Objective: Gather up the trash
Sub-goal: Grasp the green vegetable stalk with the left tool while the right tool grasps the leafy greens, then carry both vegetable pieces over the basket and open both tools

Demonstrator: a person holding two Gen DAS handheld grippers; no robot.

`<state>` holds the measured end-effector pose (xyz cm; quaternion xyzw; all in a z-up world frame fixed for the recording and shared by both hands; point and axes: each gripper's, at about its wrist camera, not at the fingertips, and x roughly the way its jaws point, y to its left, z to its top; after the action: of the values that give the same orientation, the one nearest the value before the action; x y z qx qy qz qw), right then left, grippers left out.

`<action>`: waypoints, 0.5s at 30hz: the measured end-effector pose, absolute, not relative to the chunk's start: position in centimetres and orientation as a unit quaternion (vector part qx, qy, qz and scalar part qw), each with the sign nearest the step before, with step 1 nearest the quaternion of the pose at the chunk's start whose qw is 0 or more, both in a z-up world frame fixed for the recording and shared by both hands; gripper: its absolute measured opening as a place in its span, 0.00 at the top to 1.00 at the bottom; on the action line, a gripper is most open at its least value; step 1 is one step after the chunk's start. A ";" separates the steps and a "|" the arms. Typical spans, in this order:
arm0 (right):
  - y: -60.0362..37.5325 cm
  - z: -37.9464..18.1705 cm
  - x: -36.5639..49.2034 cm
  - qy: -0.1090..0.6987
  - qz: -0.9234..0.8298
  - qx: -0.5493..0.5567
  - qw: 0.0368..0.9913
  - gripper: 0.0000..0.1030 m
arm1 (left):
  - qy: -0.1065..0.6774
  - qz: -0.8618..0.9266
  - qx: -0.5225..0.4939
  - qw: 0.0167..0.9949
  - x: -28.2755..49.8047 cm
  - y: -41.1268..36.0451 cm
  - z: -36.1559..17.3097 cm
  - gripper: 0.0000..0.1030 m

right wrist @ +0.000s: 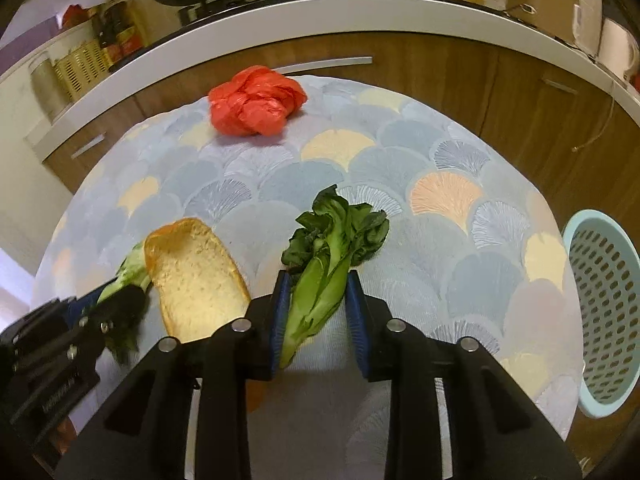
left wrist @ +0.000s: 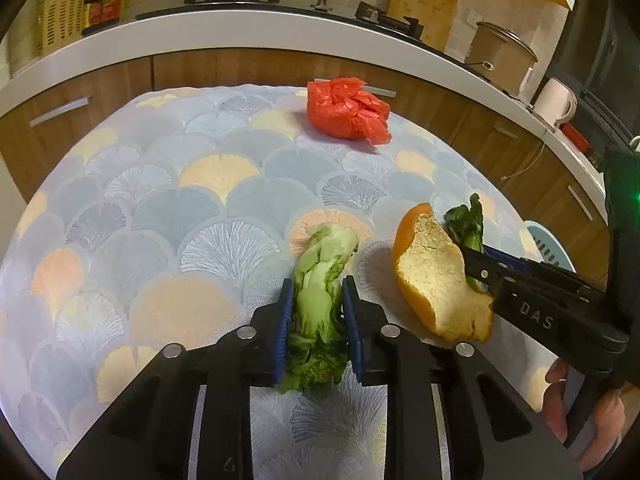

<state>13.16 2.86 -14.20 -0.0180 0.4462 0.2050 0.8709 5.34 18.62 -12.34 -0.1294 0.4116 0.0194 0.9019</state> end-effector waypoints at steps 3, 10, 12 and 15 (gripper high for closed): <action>1.9 -13.4 12.8 0.434 0.214 -0.008 0.875 0.80 | 0.409 0.020 -0.137 0.902 5.0 18.6 -12.2 0.80; -1.1 -10.6 12.3 0.399 0.210 0.016 0.892 0.80 | 0.377 0.011 -0.152 0.914 3.6 18.4 -10.1 0.80; -2.0 -9.9 12.2 0.389 0.205 0.020 0.898 0.80 | 0.364 0.005 -0.154 0.918 3.4 18.1 -9.2 0.80; -3.5 -8.7 12.0 0.372 0.192 0.021 0.908 0.80 | 0.347 -0.008 -0.153 0.925 3.2 17.3 -7.7 0.80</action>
<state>11.95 -3.48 -8.70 0.0215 0.3717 0.1924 0.9079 3.22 17.27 -7.69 -0.1525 0.3468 -0.0076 0.9254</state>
